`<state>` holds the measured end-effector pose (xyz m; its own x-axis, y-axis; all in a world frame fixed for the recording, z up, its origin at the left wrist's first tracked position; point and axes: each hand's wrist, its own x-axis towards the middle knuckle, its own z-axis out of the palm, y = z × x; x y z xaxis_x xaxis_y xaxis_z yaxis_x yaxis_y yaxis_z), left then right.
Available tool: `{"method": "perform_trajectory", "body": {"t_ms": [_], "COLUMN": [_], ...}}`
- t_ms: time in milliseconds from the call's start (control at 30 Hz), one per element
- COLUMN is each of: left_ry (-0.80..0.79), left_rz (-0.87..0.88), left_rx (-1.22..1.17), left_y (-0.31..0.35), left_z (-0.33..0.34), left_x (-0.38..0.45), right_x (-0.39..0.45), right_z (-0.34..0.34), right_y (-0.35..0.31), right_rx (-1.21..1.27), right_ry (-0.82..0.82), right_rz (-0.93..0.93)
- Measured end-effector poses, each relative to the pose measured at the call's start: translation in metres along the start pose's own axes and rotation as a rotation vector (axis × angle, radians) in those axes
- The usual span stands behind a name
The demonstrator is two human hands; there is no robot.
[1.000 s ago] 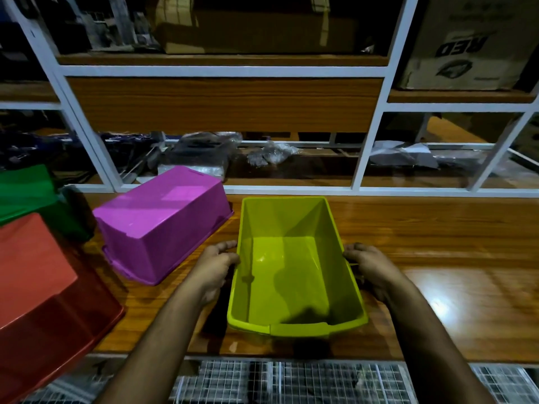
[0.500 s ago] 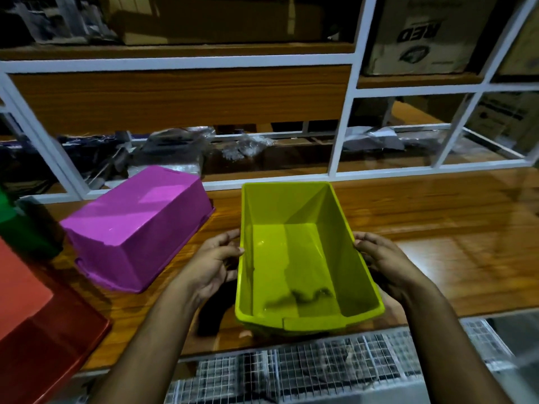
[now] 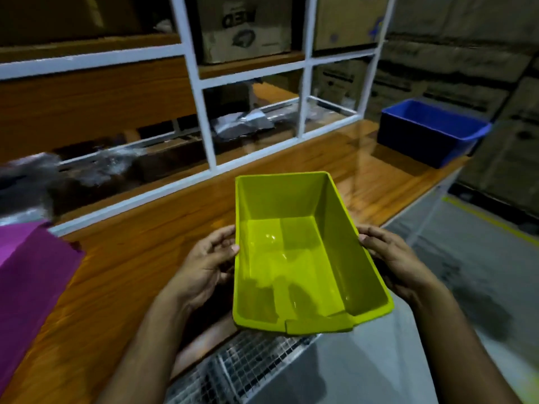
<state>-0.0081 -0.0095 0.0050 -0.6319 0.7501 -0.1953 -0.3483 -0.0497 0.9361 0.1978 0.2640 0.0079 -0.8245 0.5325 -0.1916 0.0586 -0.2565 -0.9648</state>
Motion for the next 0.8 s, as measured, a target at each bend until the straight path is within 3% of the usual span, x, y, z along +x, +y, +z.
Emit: {"method": "perform_trajectory", "body": {"t_ms": [367,800], "left_ry": [-0.268,-0.444], "left_rz": [-0.060,-0.031], "left_rx": [0.019,0.112], "left_y": [-0.011,0.009], "left_z": [0.203,0.358], "left_x": [0.135,0.252], "right_x": [-0.026,0.010], "right_z": [-0.201,-0.346], "right_y": [-0.063,-0.118], "right_rx": [0.144,0.186], "right_ry": [0.169,0.352], "right_rz": [-0.106,-0.214]}}
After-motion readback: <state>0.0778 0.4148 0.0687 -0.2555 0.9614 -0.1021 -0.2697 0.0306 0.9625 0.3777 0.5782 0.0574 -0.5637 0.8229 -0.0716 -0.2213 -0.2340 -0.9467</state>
